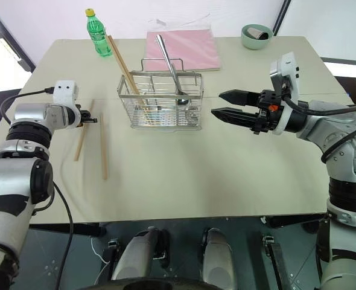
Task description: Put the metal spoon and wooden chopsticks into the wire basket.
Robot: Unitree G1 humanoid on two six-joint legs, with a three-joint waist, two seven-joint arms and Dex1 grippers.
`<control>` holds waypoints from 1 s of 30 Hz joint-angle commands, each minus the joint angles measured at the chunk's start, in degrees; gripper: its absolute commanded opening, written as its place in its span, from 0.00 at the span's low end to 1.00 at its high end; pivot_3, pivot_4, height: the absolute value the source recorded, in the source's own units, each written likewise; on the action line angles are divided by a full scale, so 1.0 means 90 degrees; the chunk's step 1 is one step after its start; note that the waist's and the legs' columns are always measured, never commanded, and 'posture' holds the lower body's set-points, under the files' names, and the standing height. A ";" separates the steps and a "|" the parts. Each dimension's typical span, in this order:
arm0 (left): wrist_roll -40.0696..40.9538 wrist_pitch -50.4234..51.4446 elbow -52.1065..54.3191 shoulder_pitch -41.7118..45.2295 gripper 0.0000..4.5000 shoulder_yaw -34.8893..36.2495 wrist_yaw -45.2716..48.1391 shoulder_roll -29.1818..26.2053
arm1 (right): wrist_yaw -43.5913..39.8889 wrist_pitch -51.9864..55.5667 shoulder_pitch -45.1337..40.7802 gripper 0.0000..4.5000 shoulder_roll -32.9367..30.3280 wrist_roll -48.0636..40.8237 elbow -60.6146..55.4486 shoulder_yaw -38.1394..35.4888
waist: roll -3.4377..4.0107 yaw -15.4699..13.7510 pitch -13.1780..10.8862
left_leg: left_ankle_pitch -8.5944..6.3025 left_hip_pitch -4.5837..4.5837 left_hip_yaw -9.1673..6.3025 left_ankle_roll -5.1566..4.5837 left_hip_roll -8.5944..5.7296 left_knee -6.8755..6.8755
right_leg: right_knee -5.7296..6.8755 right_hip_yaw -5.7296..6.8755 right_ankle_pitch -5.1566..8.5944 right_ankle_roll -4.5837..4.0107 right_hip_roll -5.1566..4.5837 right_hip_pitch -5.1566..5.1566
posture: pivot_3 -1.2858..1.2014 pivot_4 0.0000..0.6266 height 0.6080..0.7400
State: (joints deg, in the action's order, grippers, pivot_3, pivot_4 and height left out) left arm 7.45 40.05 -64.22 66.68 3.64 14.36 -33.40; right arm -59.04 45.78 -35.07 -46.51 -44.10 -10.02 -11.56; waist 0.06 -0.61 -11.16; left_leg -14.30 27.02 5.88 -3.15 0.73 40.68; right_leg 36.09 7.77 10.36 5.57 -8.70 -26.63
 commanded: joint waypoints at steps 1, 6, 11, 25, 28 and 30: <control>-0.0136 -0.0539 0.0009 0.0124 0.00 0.0296 -0.0493 -0.0296 | 0.0028 -0.0071 -0.0070 0.64 -0.0101 -0.0097 -0.0164 -0.0193 | -0.0002 -0.0001 -0.0001 | 0.0001 0.0004 0.0000 0.0001 0.0000 0.0000 | 0.0001 0.0000 0.0000 0.0000 0.0000 -0.0005 | 0.52 0.24 0.63; 0.0122 -0.3101 0.0533 0.0490 0.00 0.1039 -0.1146 -0.0373 | 0.0178 0.0106 -0.0072 0.64 -0.0089 -0.0237 -0.0188 -0.0296 | -0.0026 -0.0035 -0.0014 | 0.0016 0.0027 -0.0006 0.0025 0.0000 0.0009 | 0.0000 0.0005 -0.0001 0.0000 -0.0003 -0.0016 | 0.52 0.24 0.63; 0.1449 -0.4191 0.1614 0.1252 0.00 0.2070 -0.0393 0.0373 | 0.0292 0.0219 -0.0024 0.64 -0.0132 -0.0314 -0.0255 -0.0355 | -0.0043 -0.0167 -0.0019 | 0.0005 0.0046 -0.0008 0.0036 -0.0008 0.0036 | -0.0011 0.0011 -0.0009 0.0007 -0.0021 -0.0016 | 0.52 0.24 0.63; 0.1803 -0.3822 0.3004 0.1081 0.00 0.1462 0.0288 0.2353 | 0.0954 0.0413 0.0480 0.64 -0.0082 -0.0672 -0.0656 -0.0864 | -0.0041 -0.0163 -0.0016 | 0.0013 0.0032 0.0004 0.0008 -0.0009 0.0041 | -0.0007 0.0008 -0.0015 0.0018 -0.0002 0.0001 | 0.52 0.24 0.63; 0.1534 -0.3968 0.3244 0.0694 0.00 0.1144 0.0343 0.2513 | 0.1145 0.0488 0.0545 0.64 -0.0063 -0.0813 -0.0735 -0.1010 | -0.0041 -0.0169 -0.0016 | 0.0013 0.0030 0.0003 0.0008 -0.0007 0.0041 | -0.0008 0.0008 -0.0015 0.0018 0.0000 0.0003 | 0.52 0.24 0.63; 0.1375 -0.4027 0.3477 0.0391 0.00 0.0939 0.0353 0.2610 | 0.1317 0.0514 0.0530 0.64 -0.0033 -0.0884 -0.0719 -0.1094 | -0.0041 -0.0170 -0.0016 | 0.0012 0.0031 0.0003 0.0007 -0.0007 0.0042 | -0.0009 0.0008 -0.0015 0.0018 -0.0001 0.0002 | 0.52 0.24 0.63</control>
State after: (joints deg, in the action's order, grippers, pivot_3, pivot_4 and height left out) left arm 21.10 5.52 -36.94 69.76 13.48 17.06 -9.99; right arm -48.27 50.50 -29.64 -46.54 -50.61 -14.51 -18.92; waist -0.31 -2.15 -11.31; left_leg -14.19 27.30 5.91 -3.09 0.67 41.06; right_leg 36.01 7.84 10.23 5.73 -8.71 -26.60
